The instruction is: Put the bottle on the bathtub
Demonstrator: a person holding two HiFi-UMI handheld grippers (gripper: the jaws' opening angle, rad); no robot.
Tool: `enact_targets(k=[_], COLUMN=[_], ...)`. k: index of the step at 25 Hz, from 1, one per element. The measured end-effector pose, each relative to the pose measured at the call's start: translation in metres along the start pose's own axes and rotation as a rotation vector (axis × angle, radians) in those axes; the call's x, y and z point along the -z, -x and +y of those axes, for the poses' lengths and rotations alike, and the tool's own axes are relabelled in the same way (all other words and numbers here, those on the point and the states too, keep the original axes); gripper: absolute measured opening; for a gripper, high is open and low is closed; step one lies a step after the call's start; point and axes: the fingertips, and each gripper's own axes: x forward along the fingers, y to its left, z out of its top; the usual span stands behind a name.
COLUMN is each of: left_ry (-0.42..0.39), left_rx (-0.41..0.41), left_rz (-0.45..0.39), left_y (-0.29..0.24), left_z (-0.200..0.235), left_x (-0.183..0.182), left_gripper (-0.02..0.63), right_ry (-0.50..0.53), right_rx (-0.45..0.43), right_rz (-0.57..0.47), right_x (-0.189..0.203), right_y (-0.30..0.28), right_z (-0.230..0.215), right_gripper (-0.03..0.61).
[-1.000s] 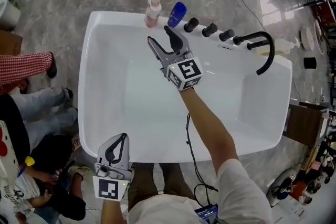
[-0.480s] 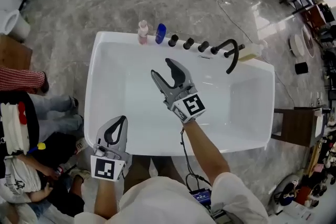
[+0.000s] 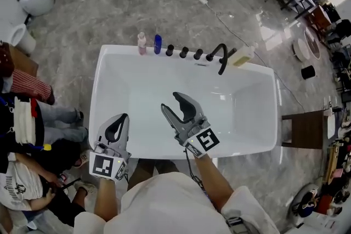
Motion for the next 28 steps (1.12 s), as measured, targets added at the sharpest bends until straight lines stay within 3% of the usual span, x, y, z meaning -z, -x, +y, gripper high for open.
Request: enact_targets(k=[5, 12, 28], left_ry=[-0.002, -0.069, -0.085], left_rx=[0.024, 0.047, 0.024], left_rz=[-0.011, -0.001, -0.021], left_y=[0.018, 0.034, 0.078], left_z=[-0.026, -0.058, -0.073], left_x=[-0.014, -0.024, -0.030], left_gripper=[0.006, 0.006, 0.006], right_ry=[0.054, 0.023, 0.053], right_rx=[-0.007, -0.017, -0.115], right_rz=[-0.046, -0.097, -0.104], right_x=[-0.050, -0.092, -0.103], right_y=[0.041, 0.090, 0.090], right_z=[0.024, 0.054, 0.106], right_gripper=[0.187, 0.149, 0.089])
